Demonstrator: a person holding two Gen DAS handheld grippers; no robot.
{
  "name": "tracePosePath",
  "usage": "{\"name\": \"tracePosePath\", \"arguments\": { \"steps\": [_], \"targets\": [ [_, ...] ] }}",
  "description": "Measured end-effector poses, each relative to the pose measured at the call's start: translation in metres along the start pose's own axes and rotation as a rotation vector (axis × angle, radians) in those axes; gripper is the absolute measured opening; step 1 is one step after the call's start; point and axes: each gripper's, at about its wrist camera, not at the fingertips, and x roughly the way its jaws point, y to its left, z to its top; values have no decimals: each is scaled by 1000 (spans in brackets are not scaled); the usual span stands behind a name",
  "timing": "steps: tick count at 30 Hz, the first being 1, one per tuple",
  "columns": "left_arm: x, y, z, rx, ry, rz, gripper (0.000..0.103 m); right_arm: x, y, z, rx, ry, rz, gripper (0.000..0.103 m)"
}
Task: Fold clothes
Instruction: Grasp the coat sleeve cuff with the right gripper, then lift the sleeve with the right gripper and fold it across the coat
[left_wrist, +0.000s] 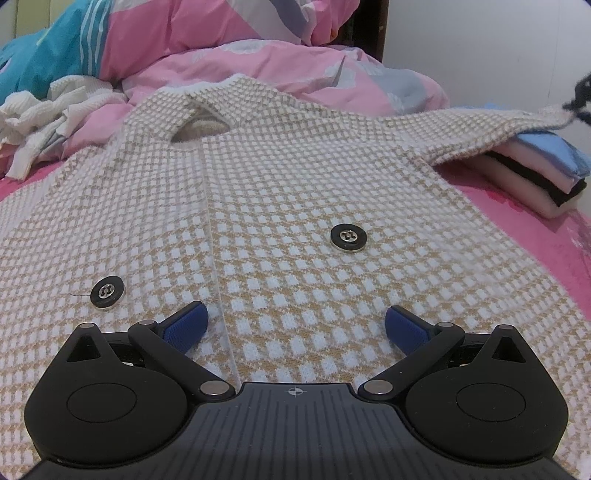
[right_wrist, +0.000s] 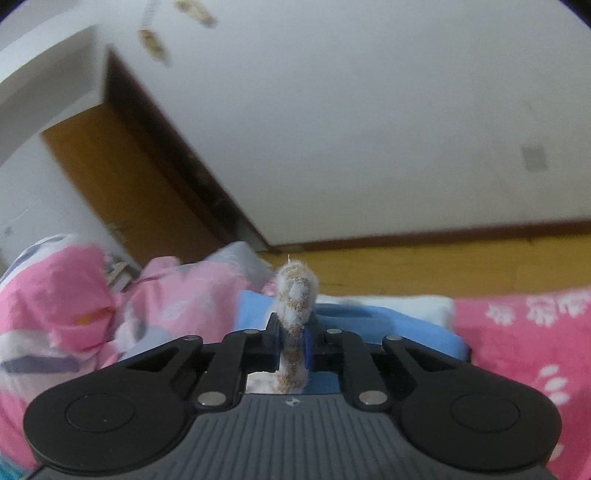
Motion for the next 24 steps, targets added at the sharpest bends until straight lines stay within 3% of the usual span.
{"name": "tracePosePath", "arguments": {
  "steps": [6, 13, 18, 24],
  "targets": [
    [-7, 8, 4, -37, -8, -26, 103, -46, 85, -2, -165, -15, 162, 11],
    [-46, 41, 4, -88, -79, -23, 103, -101, 206, -43, -358, 32, 365, 11],
    [-71, 91, -5, -199, -145, 29, 103, -117, 284, -106, -406, 135, 541, 11],
    [-83, 151, -16, -327, -158, 120, 97, -105, 359, -227, -462, 344, 667, 11]
  ]
}}
